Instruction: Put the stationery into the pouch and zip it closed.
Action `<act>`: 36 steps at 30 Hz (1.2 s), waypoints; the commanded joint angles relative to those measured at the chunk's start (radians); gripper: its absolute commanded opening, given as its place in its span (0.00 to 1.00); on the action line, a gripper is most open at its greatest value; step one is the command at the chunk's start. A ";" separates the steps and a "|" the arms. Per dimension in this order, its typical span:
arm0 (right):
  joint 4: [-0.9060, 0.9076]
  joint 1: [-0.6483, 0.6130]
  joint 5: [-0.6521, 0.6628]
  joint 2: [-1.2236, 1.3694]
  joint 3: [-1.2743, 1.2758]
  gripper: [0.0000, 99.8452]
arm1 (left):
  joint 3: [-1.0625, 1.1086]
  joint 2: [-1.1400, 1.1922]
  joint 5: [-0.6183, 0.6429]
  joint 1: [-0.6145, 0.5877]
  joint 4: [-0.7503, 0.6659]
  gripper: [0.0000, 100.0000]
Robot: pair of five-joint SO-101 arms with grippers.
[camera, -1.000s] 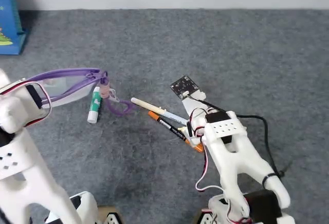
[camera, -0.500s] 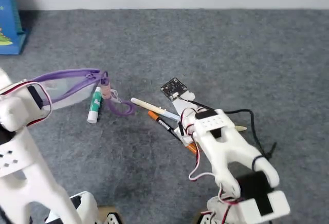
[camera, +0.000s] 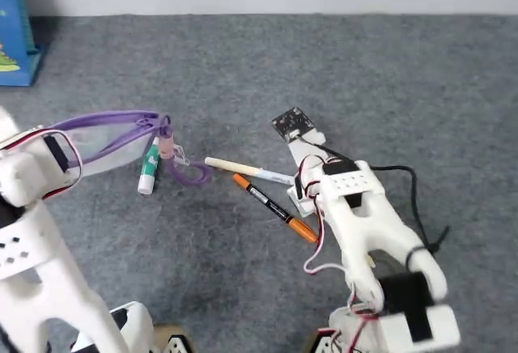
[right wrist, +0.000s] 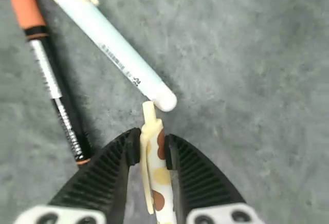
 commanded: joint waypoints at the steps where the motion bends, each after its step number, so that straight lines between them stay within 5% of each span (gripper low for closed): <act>1: 0.081 0.015 0.002 -0.182 -0.015 0.01 | -0.013 -0.006 -0.008 0.052 0.012 0.01; 10: 0.225 0.002 -0.043 -0.647 -0.015 0.01 | -0.013 -0.006 0.063 0.298 0.008 0.01; 19: 0.239 -0.171 -0.173 -1.049 -0.018 0.01 | -0.013 -0.005 0.071 0.356 -0.002 0.01; 36: -0.346 -0.444 -0.400 -1.208 -0.015 0.01 | 0.021 -0.006 0.071 0.354 -0.003 0.01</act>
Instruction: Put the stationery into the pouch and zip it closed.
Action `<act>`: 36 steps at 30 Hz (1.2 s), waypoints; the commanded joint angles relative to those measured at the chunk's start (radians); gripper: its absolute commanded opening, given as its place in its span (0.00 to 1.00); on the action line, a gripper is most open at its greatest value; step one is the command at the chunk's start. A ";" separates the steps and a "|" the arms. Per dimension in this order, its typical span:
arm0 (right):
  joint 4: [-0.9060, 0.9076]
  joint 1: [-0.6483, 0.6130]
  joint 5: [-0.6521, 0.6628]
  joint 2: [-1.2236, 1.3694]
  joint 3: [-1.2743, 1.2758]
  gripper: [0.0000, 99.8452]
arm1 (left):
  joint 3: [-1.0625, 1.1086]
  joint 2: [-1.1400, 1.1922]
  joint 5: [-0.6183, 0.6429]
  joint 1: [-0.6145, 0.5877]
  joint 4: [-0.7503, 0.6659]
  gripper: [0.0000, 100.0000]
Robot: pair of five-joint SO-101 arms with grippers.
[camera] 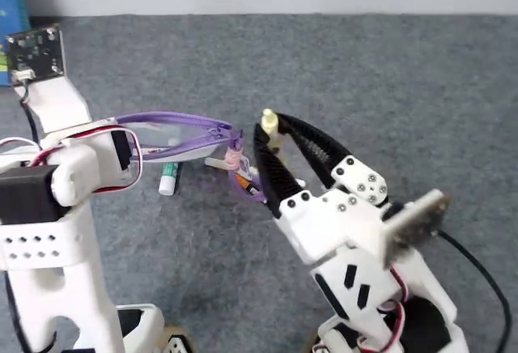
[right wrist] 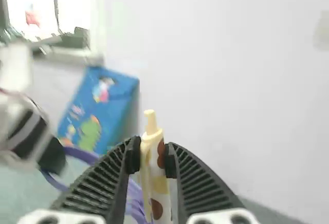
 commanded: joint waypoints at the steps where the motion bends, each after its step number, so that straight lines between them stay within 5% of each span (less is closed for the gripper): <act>1: -0.179 -0.062 -0.035 -0.002 -0.017 0.01 | 0.013 -0.005 0.009 0.006 -0.005 0.01; 17: -0.843 -0.091 -0.046 0.309 0.112 0.01 | 0.021 -0.005 0.011 0.008 -0.006 0.01; 36: -0.903 -0.166 -0.051 0.512 0.121 0.01 | 0.021 -0.005 0.026 0.008 0.000 0.01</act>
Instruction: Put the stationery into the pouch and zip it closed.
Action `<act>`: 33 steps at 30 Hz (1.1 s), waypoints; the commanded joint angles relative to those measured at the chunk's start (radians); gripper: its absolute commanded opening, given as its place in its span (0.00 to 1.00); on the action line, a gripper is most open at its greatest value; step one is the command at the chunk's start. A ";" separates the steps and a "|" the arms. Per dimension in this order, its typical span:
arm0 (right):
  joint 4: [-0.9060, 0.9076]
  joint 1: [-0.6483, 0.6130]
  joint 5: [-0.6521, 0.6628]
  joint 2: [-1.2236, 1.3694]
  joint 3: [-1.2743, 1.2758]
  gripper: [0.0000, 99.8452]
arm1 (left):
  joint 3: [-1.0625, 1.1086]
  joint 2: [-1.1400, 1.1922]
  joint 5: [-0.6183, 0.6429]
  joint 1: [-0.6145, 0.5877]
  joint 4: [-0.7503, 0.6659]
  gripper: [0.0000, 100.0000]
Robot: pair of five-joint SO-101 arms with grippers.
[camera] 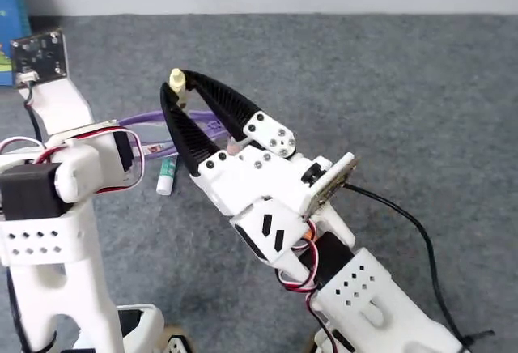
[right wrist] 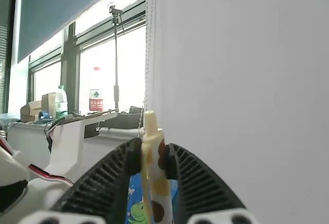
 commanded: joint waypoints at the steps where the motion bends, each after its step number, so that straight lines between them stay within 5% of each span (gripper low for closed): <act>1: 0.008 -0.005 -0.002 0.012 0.006 0.01 | -0.005 -0.005 0.008 0.005 0.000 0.01; 9: 0.183 0.004 -0.002 -0.025 0.017 0.26 | -0.005 -0.005 0.008 0.005 0.000 0.01; 18: 0.478 0.079 -0.002 -0.278 0.015 0.19 | -0.005 -0.005 0.008 0.003 0.000 0.01; 28: 0.763 0.320 -0.072 -0.455 0.015 0.09 | -0.005 -0.005 0.008 -0.008 0.000 0.01; 33: 1.013 0.446 -0.140 -0.406 -0.006 0.13 | -0.010 -0.005 0.008 -0.123 0.000 0.01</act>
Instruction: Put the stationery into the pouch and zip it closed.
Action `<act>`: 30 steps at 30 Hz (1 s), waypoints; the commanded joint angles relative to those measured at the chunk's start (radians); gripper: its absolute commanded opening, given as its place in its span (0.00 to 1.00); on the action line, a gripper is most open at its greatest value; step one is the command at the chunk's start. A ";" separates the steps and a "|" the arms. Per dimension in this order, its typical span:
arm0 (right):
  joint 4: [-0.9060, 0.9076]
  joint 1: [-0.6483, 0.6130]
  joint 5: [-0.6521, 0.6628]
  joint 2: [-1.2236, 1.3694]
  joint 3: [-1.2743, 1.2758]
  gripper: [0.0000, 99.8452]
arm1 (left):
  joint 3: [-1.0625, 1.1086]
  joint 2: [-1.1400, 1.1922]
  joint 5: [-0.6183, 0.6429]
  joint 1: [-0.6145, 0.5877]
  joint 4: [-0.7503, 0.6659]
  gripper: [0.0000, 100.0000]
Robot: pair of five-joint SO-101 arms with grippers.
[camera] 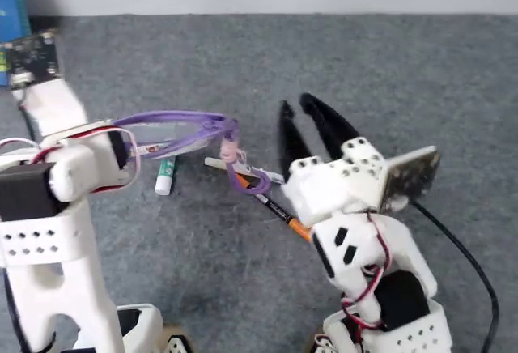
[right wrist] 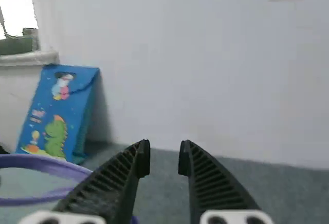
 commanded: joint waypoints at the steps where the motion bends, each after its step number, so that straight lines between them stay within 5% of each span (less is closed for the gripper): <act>1: 0.151 0.071 -0.021 0.064 -0.040 0.14 | -0.010 -0.005 0.006 -0.074 0.000 0.01; 14: 0.237 0.094 0.169 0.636 -0.044 0.16 | -0.005 -0.005 -0.015 -0.199 0.002 0.01; 30: 0.071 -0.107 0.265 1.026 -0.044 0.16 | 0.004 -0.005 -0.015 -0.198 0.002 0.01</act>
